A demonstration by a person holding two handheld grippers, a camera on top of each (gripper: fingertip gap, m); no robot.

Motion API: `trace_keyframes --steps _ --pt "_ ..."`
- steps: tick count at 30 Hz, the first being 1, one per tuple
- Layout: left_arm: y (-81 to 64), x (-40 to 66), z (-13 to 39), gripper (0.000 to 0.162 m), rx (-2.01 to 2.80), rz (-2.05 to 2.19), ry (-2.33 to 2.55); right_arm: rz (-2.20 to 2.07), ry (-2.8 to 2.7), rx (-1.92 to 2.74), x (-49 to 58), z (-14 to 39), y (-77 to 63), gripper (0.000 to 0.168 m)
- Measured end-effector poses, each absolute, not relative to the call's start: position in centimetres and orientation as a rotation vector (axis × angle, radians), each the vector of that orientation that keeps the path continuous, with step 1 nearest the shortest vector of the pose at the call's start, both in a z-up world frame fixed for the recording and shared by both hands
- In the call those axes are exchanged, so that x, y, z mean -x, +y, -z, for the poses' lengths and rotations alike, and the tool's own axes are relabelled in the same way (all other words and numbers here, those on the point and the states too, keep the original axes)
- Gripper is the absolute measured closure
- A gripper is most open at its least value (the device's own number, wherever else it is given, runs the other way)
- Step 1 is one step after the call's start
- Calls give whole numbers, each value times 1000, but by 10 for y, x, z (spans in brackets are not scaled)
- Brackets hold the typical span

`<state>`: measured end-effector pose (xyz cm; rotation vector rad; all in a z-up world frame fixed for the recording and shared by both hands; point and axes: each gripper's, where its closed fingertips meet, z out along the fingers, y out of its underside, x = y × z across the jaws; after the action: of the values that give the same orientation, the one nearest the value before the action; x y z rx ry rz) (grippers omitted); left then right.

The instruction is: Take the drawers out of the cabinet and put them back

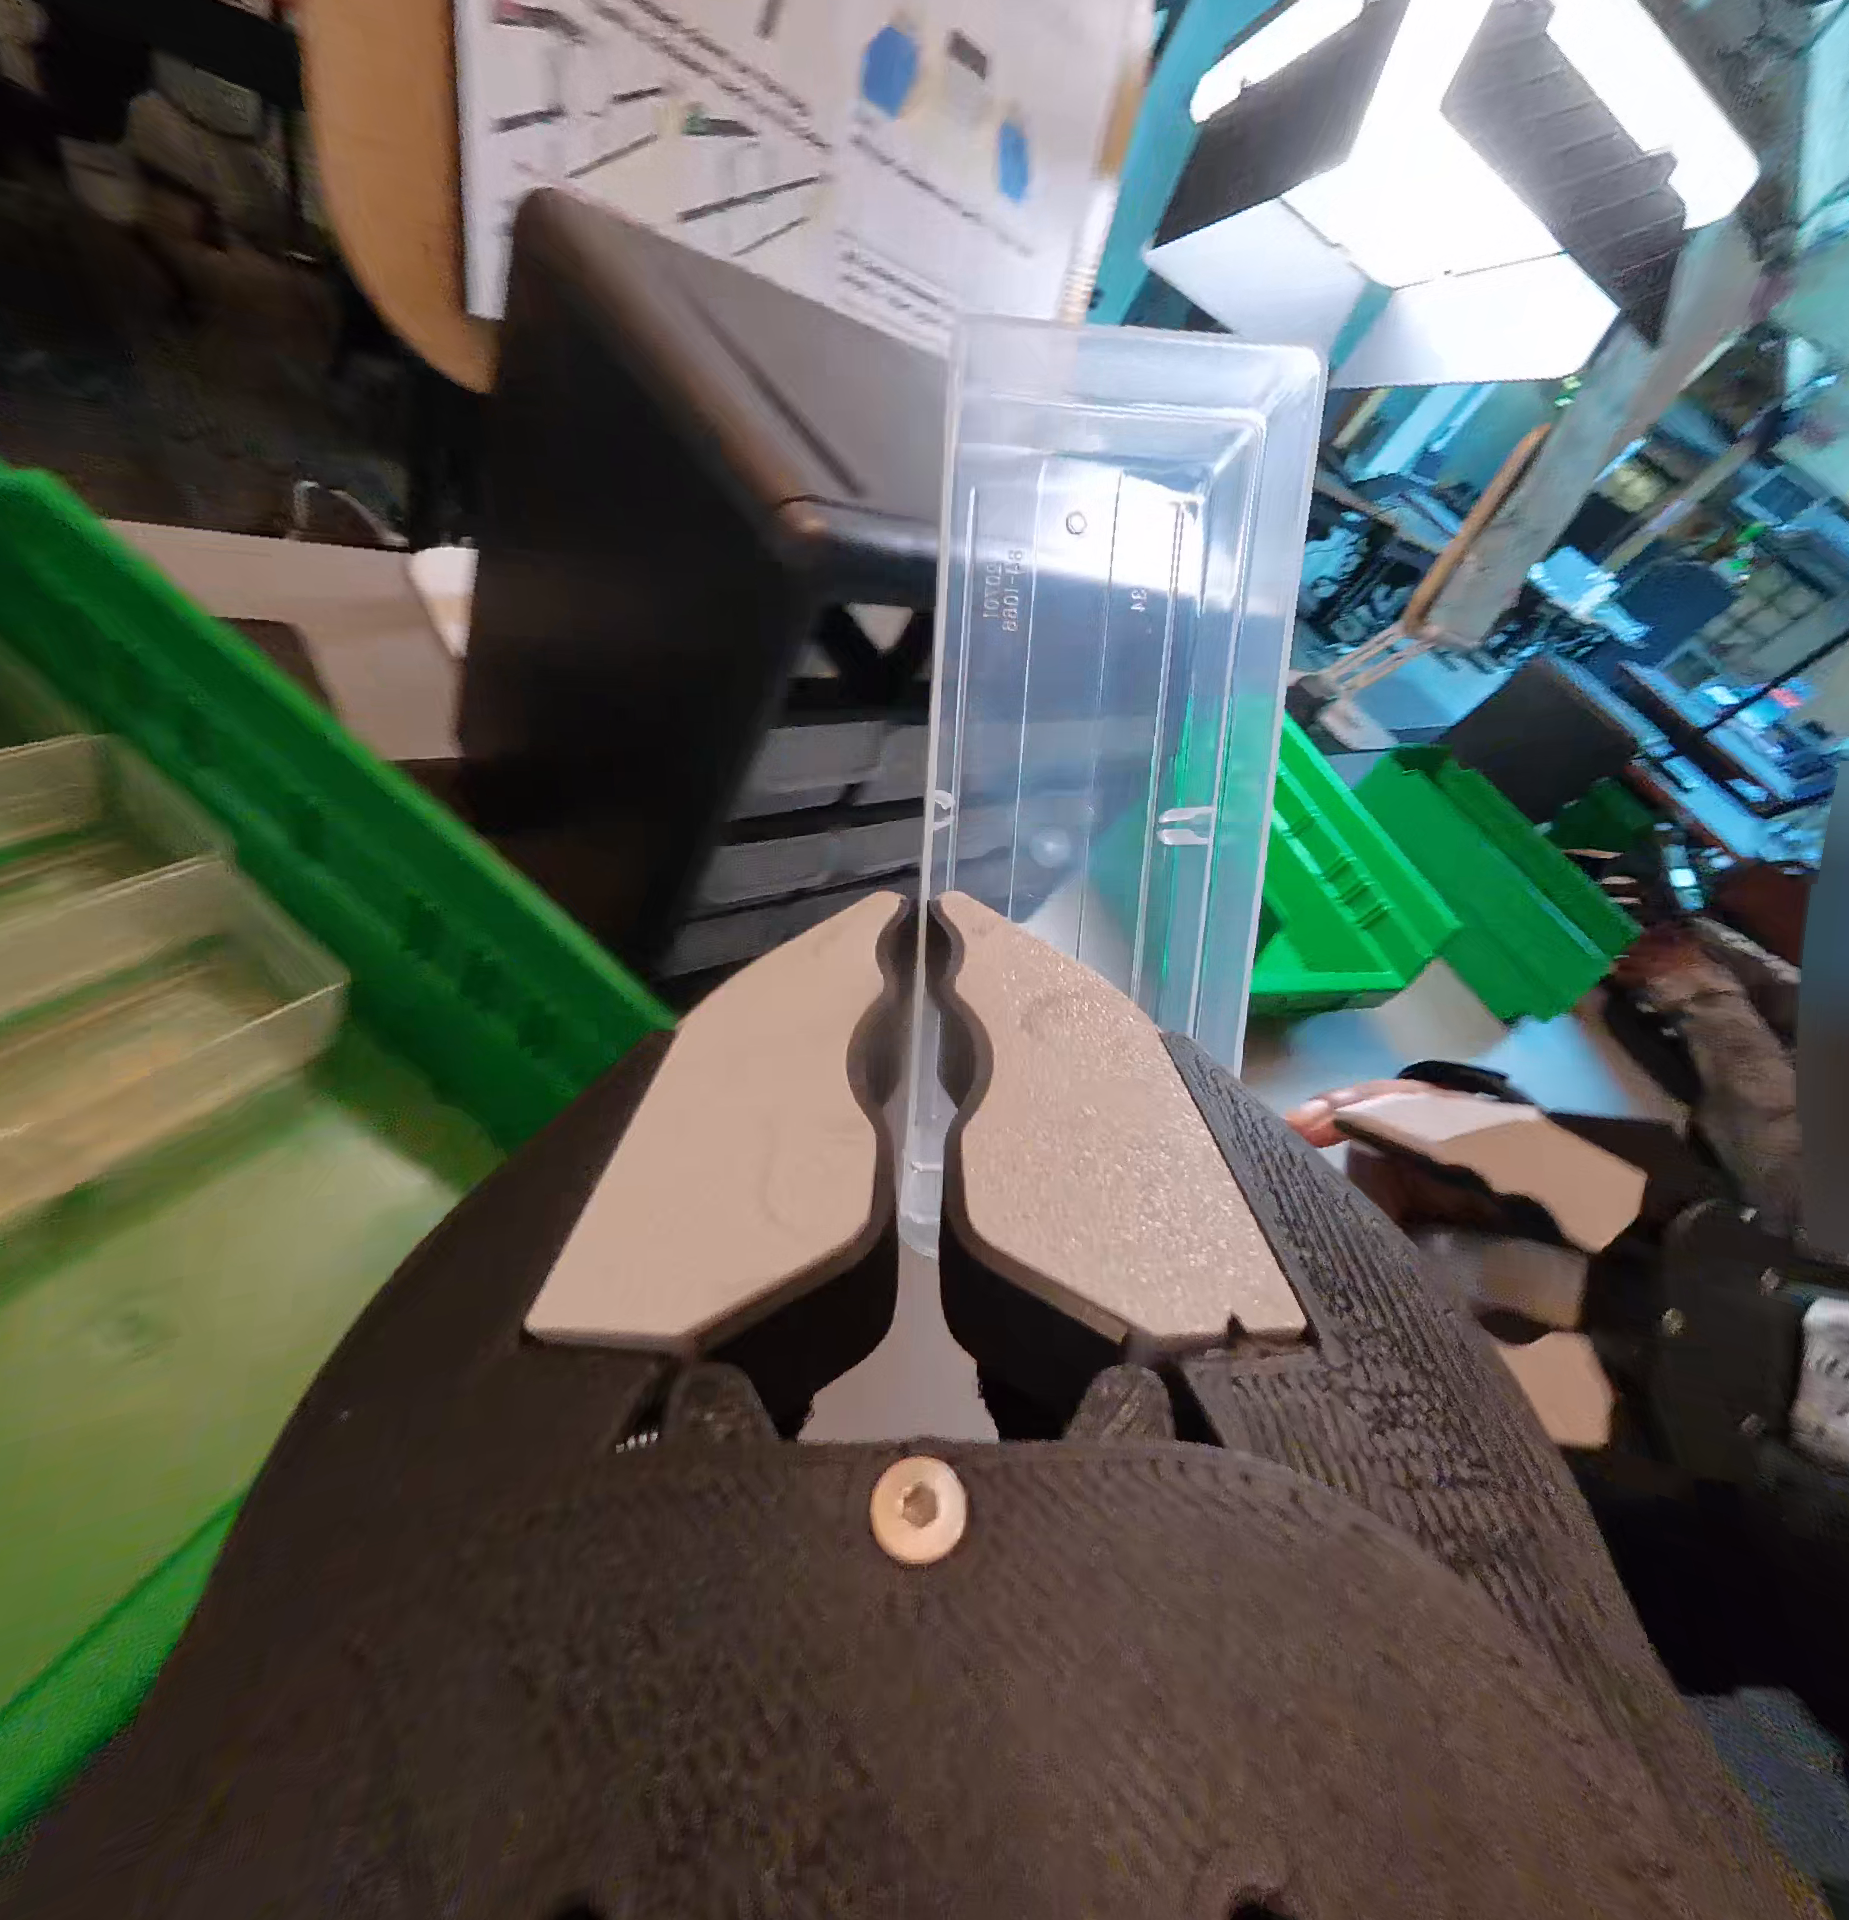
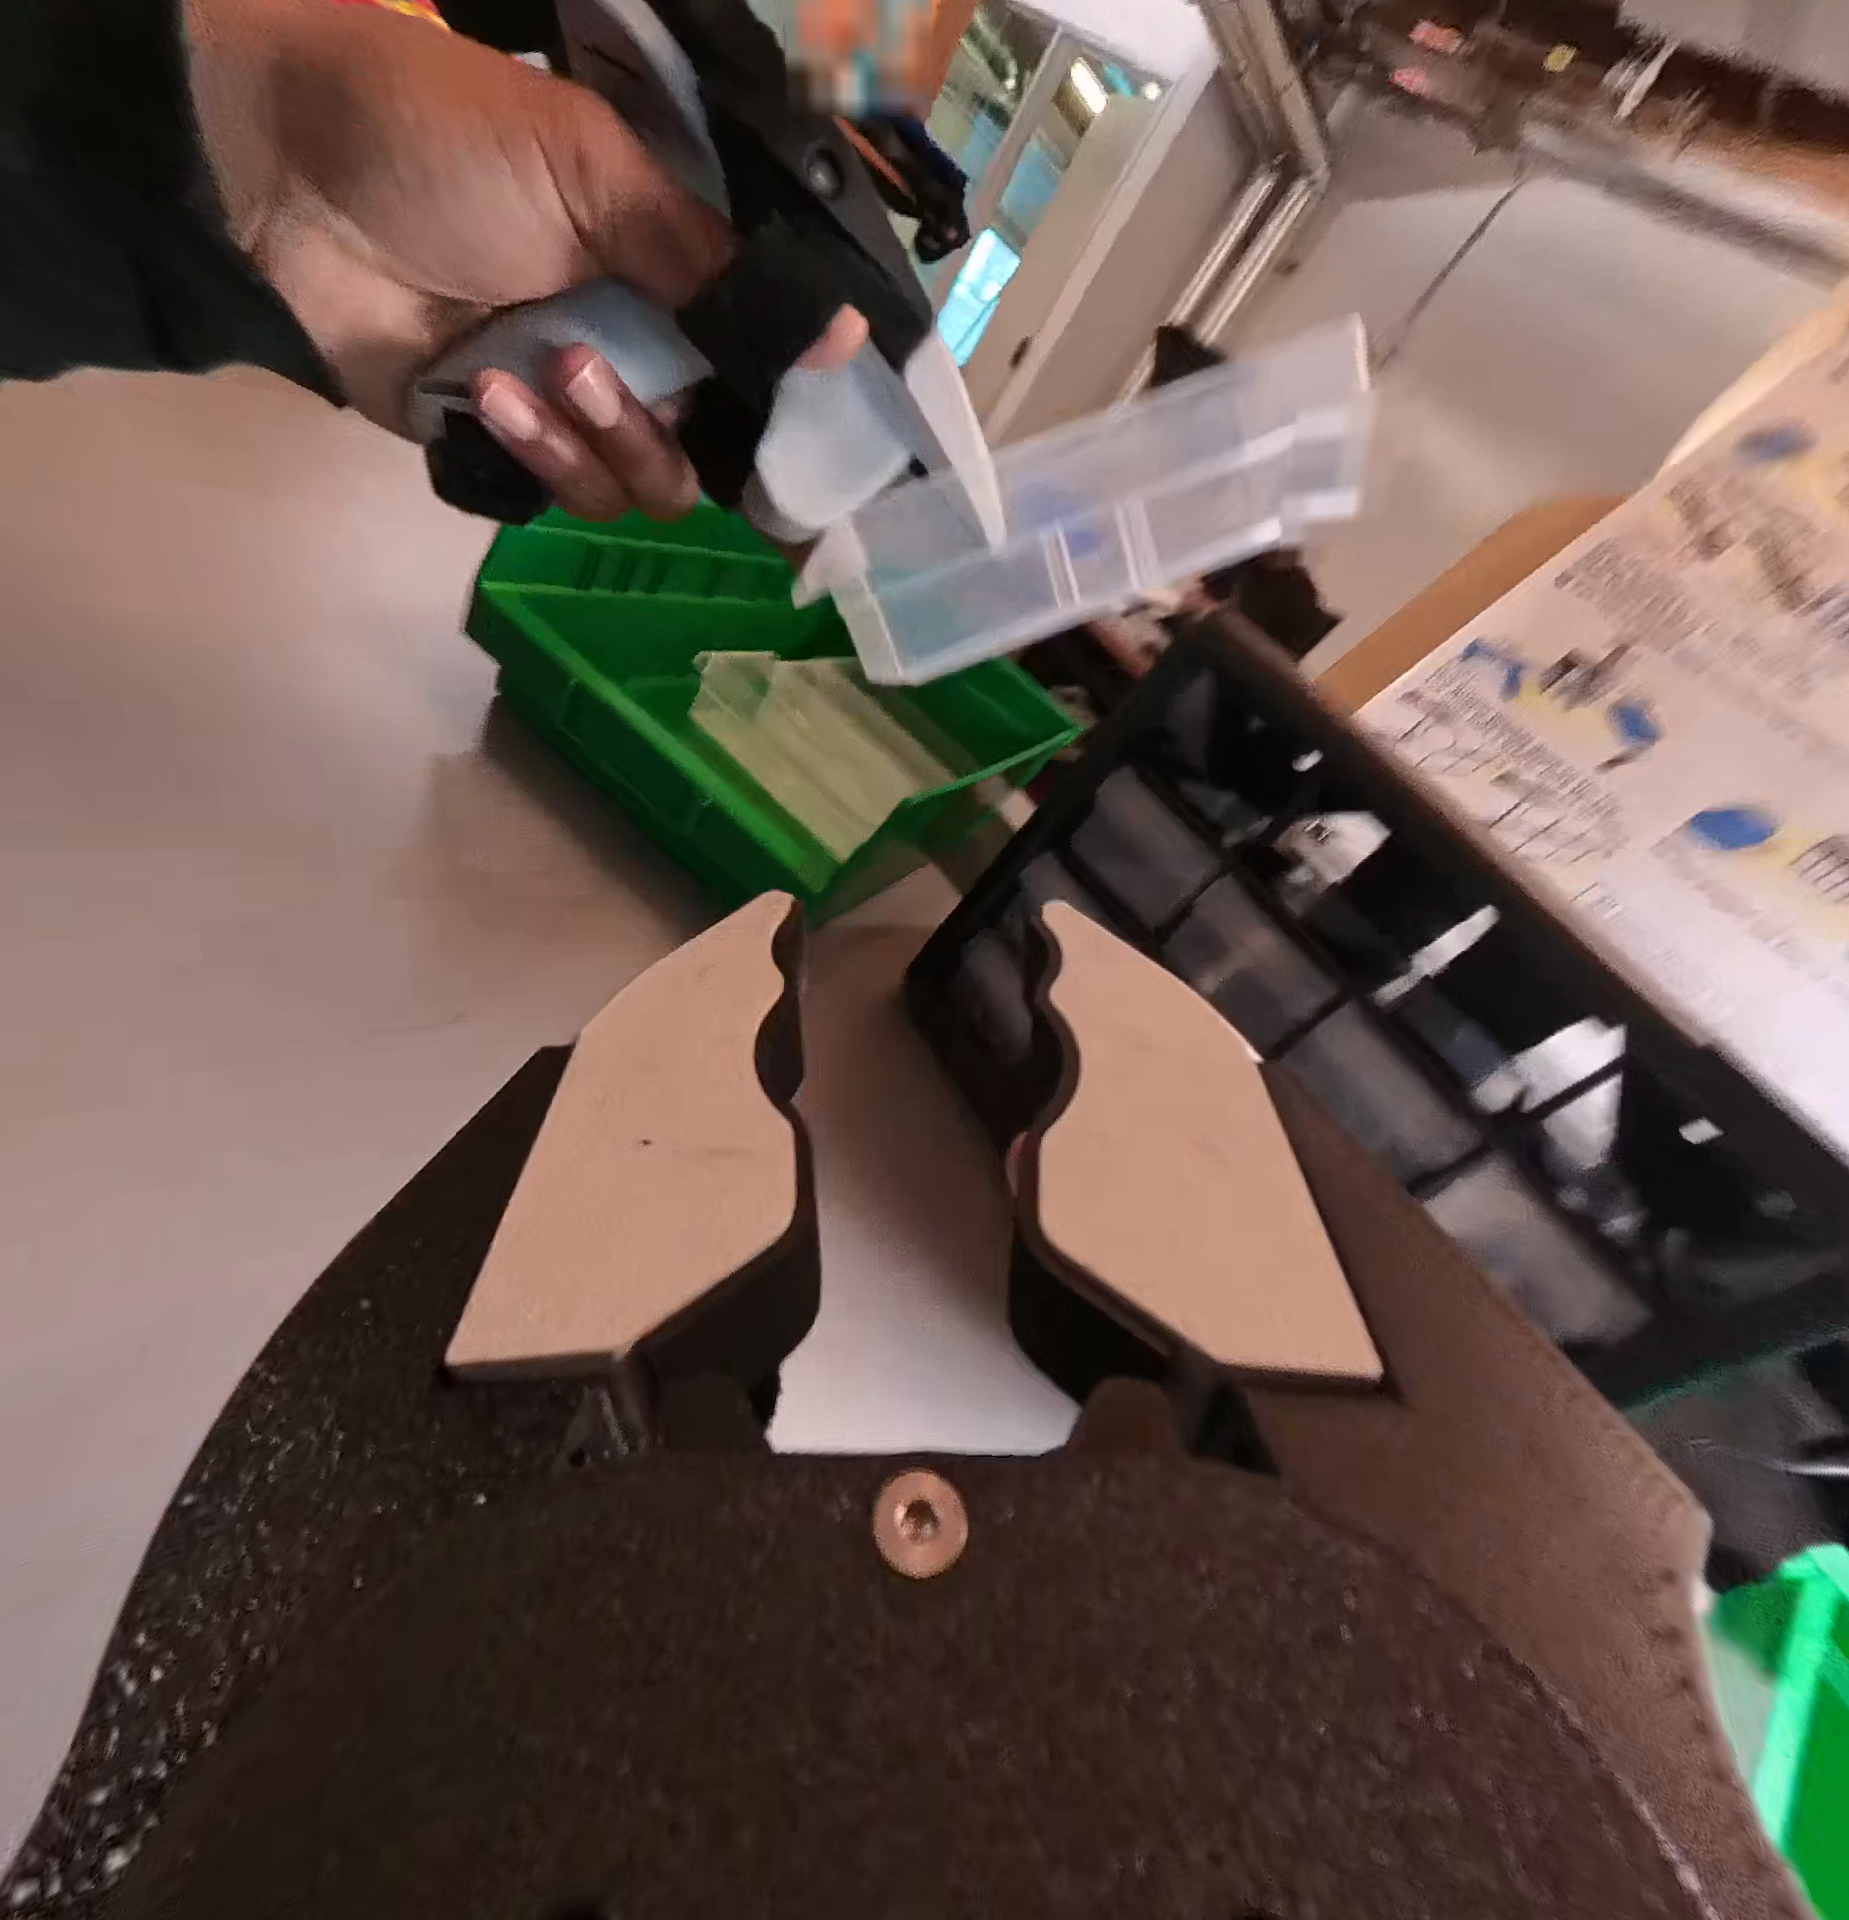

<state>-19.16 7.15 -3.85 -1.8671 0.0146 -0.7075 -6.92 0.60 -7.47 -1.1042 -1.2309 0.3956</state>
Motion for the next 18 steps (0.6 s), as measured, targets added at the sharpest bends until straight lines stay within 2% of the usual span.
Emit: trace_keyframes --steps 4,7,9,14,18 --pt "79 150 7 160 1773 839 17 -188 -1175 975 80 42 9 126" --pt "87 137 -7 161 1681 845 -31 -356 -1115 1199 86 44 28 107" --pt "90 130 -6 160 1654 842 -54 -457 -1077 1301 88 51 39 104" --pt "94 128 17 161 1644 733 -88 -704 -1012 1356 91 57 37 131" --pt "98 119 36 161 1676 750 -108 -753 -1019 1366 91 60 36 138"
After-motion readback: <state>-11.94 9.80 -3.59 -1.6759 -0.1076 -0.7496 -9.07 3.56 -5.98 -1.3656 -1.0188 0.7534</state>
